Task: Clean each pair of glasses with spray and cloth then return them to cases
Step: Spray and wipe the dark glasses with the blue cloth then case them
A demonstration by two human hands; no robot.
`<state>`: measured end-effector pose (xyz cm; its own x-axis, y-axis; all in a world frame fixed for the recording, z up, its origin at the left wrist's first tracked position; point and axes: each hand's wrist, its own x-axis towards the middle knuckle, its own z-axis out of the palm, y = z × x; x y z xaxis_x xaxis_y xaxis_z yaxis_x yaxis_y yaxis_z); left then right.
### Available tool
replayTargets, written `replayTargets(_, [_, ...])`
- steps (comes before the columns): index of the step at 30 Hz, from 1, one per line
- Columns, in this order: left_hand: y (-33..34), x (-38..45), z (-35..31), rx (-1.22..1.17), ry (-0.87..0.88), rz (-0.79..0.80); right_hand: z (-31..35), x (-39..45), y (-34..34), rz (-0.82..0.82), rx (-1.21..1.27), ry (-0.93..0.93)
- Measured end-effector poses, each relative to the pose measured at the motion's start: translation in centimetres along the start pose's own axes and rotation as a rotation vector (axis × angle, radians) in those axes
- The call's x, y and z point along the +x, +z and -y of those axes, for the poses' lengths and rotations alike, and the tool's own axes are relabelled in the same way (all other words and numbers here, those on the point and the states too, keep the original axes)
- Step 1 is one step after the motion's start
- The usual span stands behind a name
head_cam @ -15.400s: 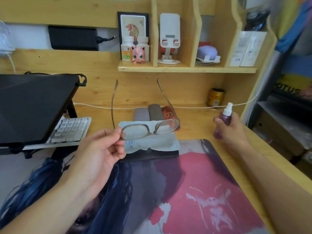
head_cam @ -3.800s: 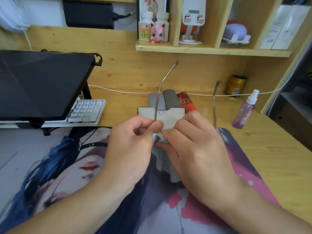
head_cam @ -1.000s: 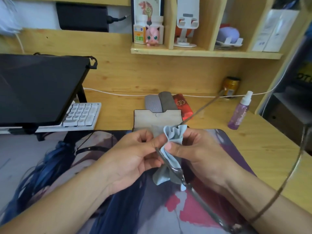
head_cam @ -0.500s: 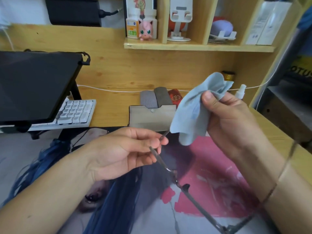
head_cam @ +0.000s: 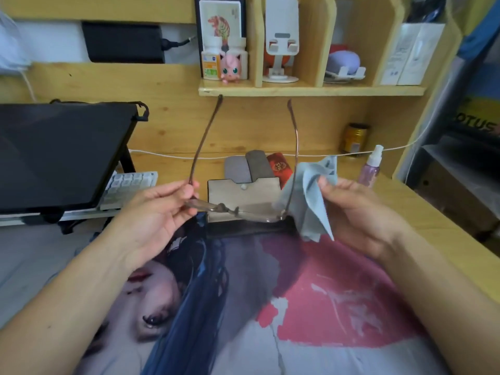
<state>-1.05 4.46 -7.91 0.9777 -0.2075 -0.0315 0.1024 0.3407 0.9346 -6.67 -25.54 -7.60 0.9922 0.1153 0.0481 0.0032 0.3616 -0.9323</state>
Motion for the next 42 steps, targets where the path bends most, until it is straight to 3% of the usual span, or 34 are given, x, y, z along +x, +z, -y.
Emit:
replayTargets(4, [0.2,0.4,0.5,-0.044,-0.044,-0.066,-1.1,-0.5,1.9,0.225,-0.023,0.091])
replayTargets(9, [0.9,0.3,1.1,-0.143,-0.145,-0.139,-1.8,-1.1,3.8,0.244,-0.064,0.01])
replayTargets(12, [1.5,0.0,1.2,-0.04,-0.051,-0.155,-1.5,-1.2,4.2,0.214,0.0,-0.065])
replayTargets(14, [2.0,-0.8,1.1,0.314,0.247,-0.29,-1.3,-1.2,4.4,0.149,-0.003,-0.159])
replayTargets(16, [3.1,-2.4,0.9,0.753,0.764,-0.397,-1.4,-0.9,4.8,0.078,-0.033,-0.235])
replayTargets(17, [3.8,-3.3,1.2,0.894,0.988,-0.369,-1.6,-0.8,5.0,0.055,-0.034,-0.247])
replayTargets(19, [5.4,-4.4,2.3,1.073,1.207,-0.239,-2.2,-0.8,5.5,0.033,-0.024,-0.22])
replayTargets(23, [6.8,-4.4,3.8,1.138,1.184,-0.122,-3.3,-1.1,6.3,-0.013,-0.038,-0.188])
replayTargets(27, [6.2,-4.5,3.7,1.058,1.075,-0.12,-2.8,-1.3,6.4,-0.037,0.001,-0.224])
replayTargets(33, [6.4,-4.2,3.9,1.096,1.158,-0.083,-3.1,-1.4,6.7,-0.026,-0.03,-0.171])
replayTargets(37, [6.5,-4.4,4.1,1.057,1.055,-0.087,-3.1,-1.5,7.0,-0.055,0.004,-0.129])
replayTargets(42, [6.2,-4.4,3.7,1.198,1.069,0.004,-2.9,-1.9,7.2,-0.077,-0.018,-0.101])
